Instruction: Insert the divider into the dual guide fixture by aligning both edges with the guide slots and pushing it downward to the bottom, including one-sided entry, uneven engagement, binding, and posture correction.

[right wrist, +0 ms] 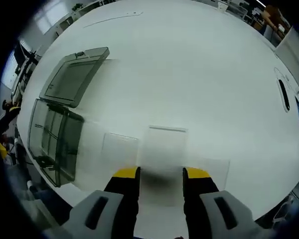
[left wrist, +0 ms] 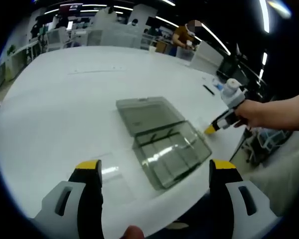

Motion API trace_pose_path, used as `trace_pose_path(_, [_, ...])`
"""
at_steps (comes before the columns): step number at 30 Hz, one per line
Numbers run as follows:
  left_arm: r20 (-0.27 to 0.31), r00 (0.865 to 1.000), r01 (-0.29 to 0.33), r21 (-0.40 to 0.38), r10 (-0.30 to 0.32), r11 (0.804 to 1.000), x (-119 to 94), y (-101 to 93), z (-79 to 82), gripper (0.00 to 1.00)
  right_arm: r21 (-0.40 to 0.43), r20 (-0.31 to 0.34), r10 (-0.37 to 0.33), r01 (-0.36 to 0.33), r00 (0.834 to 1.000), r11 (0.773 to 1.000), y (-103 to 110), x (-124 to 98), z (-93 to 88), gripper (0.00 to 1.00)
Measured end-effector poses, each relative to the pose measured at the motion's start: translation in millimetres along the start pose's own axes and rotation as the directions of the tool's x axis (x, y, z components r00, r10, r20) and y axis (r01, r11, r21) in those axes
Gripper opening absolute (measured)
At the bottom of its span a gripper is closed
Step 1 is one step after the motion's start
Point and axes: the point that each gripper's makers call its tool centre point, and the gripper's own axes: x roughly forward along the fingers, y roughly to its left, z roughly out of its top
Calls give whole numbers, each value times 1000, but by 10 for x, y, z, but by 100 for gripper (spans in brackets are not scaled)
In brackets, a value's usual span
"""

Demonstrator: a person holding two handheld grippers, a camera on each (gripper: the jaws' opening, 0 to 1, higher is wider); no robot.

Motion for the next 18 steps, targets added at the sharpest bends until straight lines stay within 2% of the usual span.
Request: trace_pose_path(18, [0, 1000, 3, 8, -3, 1000, 6, -53, 4, 86, -4, -82, 2, -2, 997, 1000, 6, -15, -24, 30])
